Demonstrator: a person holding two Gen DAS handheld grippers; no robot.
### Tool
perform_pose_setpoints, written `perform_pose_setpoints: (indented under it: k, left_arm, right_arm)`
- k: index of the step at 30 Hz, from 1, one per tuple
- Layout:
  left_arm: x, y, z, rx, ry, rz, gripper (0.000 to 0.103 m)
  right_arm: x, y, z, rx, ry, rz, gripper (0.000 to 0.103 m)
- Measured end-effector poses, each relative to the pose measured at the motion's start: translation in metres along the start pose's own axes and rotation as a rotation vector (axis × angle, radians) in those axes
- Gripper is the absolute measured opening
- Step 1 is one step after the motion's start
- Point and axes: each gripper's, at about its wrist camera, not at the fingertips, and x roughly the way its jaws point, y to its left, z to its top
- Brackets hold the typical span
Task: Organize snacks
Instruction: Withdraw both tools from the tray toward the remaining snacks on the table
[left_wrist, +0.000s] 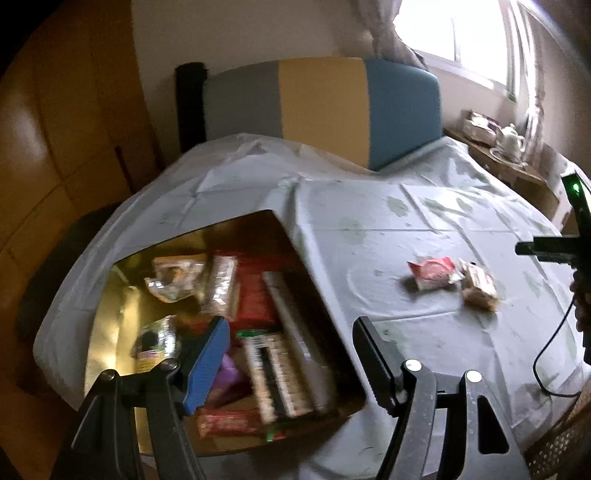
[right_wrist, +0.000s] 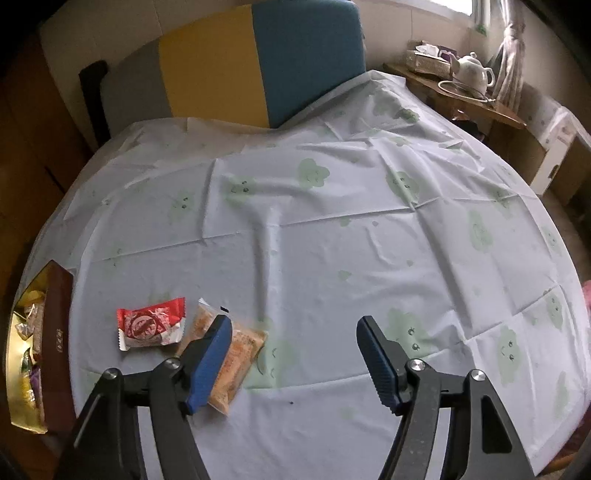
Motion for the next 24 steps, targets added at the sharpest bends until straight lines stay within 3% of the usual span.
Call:
perform_pose_setpoints:
  k: [18, 24]
  left_arm:
    - [0.032, -0.058, 0.009, 0.119, 0.08, -0.111, 0.067]
    - [0.049, -0.07, 0.003, 0.126, 0.139, -0.129, 0.067]
  right_arm:
    - [-0.004, -0.014, 0.003, 0.076, 0.003, 0.013, 0.076]
    - [-0.001, -0.013, 0.003, 0.074, 0.029, 0.066, 0.078]
